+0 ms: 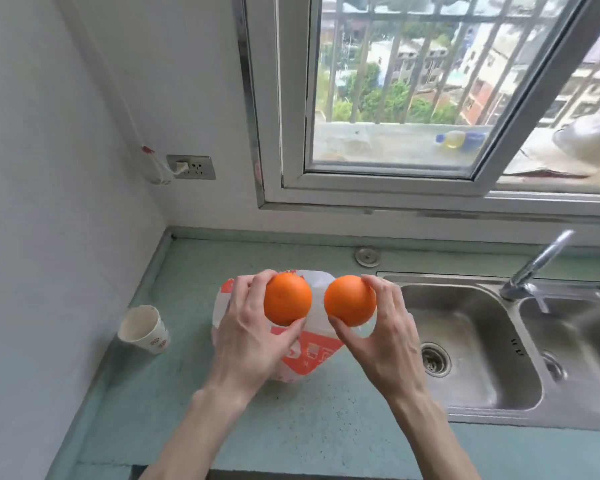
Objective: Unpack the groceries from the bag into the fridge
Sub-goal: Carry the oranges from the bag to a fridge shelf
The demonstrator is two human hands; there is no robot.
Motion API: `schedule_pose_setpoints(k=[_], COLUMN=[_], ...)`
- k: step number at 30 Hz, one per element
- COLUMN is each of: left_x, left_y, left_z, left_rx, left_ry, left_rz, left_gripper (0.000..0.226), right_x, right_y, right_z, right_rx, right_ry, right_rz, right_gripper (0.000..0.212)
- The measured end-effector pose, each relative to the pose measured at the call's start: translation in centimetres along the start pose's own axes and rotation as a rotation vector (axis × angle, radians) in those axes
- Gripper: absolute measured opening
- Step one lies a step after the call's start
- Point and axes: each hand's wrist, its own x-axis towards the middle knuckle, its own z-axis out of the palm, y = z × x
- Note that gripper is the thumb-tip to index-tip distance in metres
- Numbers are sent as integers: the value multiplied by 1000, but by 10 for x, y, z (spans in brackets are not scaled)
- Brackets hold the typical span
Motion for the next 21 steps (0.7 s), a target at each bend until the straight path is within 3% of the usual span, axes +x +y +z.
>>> schedule_pose_setpoints(k=[9,21], left_x=[3,-71], left_y=[48,165], left_z=[20,82], left_rx=[-334,-587], left_ry=[-177,-510], left_rz=[203,516], left_gripper=[73,74], right_x=[-56,-195], right_y=[-4,20], right_z=[-79,-188], right_rx=[-31,-49], right_ry=[280,650], right_rz=[231,522], right_gripper=[74,79])
